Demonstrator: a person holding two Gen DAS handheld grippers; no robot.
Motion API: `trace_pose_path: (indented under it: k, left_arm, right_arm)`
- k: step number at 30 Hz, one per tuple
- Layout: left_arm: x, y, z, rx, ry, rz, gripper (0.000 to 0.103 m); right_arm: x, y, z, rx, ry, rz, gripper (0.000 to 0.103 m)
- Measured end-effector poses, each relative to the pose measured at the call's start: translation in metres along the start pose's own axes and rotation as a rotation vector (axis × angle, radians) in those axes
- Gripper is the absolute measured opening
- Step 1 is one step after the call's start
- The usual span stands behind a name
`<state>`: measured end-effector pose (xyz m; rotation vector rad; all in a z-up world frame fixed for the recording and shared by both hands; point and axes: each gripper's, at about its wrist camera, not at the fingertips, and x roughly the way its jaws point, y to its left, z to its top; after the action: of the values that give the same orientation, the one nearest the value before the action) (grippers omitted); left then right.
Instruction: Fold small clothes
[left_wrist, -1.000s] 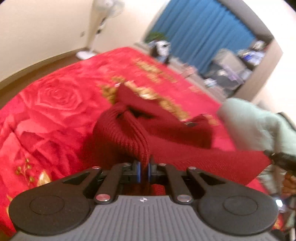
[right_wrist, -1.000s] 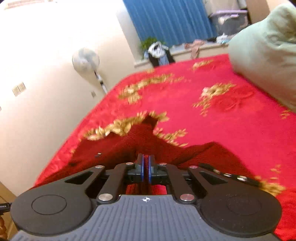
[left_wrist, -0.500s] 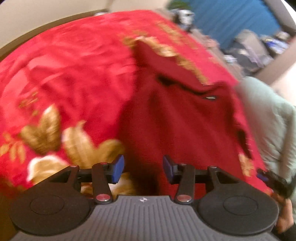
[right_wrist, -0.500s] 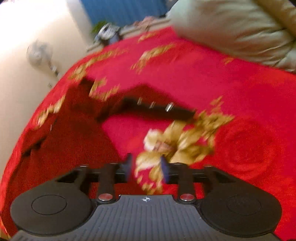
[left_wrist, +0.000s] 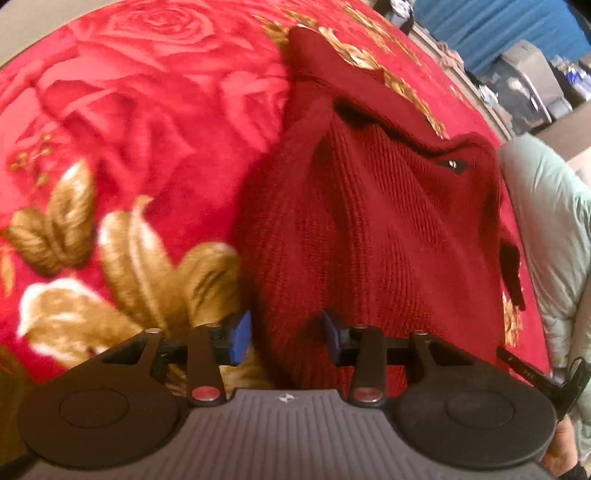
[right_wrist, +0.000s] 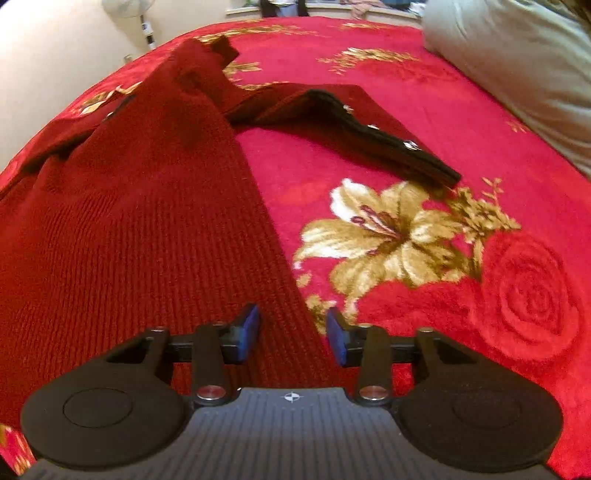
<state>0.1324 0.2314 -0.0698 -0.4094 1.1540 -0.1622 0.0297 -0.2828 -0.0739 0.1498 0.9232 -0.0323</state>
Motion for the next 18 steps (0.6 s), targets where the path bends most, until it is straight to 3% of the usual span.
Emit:
trace_pose_path:
  k: [2,5,6,8,9,10,11,13,14,16,18]
  left_arm:
    - [0.003,-0.011,-0.001,0.048,-0.020,0.045,0.008]
    - [-0.018,-0.026,-0.002,0.138,-0.113,0.059,0.007]
    - [-0.034,-0.027,-0.002,0.127,-0.191,0.000,0.007]
    - [-0.078,-0.022,0.000,0.073,-0.415,-0.230,0.007]
    - [-0.088,-0.026,0.001,0.110,-0.472,-0.240,0.008]
    - [-0.084,-0.036,0.003,0.171,-0.471,-0.147,0.013]
    - [-0.066,-0.044,0.006,0.215,-0.402,-0.048,0.014]
    - [-0.035,-0.039,0.012,0.148,-0.237,-0.037,0.014]
    - [-0.033,-0.035,0.013,0.100,-0.228,-0.061,0.014]
    - [-0.036,-0.027,0.015,0.046,-0.238,-0.102,0.014]
    - [-0.038,-0.021,0.013,0.022,-0.228,-0.119,0.014]
  right_arm:
    - [-0.001,0.004,0.001,-0.027,-0.013,-0.015,0.012]
    - [-0.014,-0.006,0.007,0.041,-0.062,0.032,0.006]
    - [-0.027,-0.017,0.011,0.104,-0.119,0.061,0.005]
    - [-0.054,-0.044,0.018,0.244,-0.257,0.128,0.005]
    - [-0.058,-0.054,0.021,0.279,-0.290,0.116,0.005]
    - [-0.054,-0.059,0.022,0.285,-0.290,0.055,0.005]
    - [-0.046,-0.060,0.023,0.284,-0.263,-0.025,0.000]
    - [-0.023,-0.068,0.022,0.303,-0.185,-0.205,0.000]
    - [-0.015,-0.076,0.020,0.350,-0.148,-0.219,0.000]
    - [-0.008,-0.089,0.017,0.454,-0.097,-0.152,0.001]
    - [-0.011,-0.088,0.016,0.454,-0.104,-0.089,0.003]
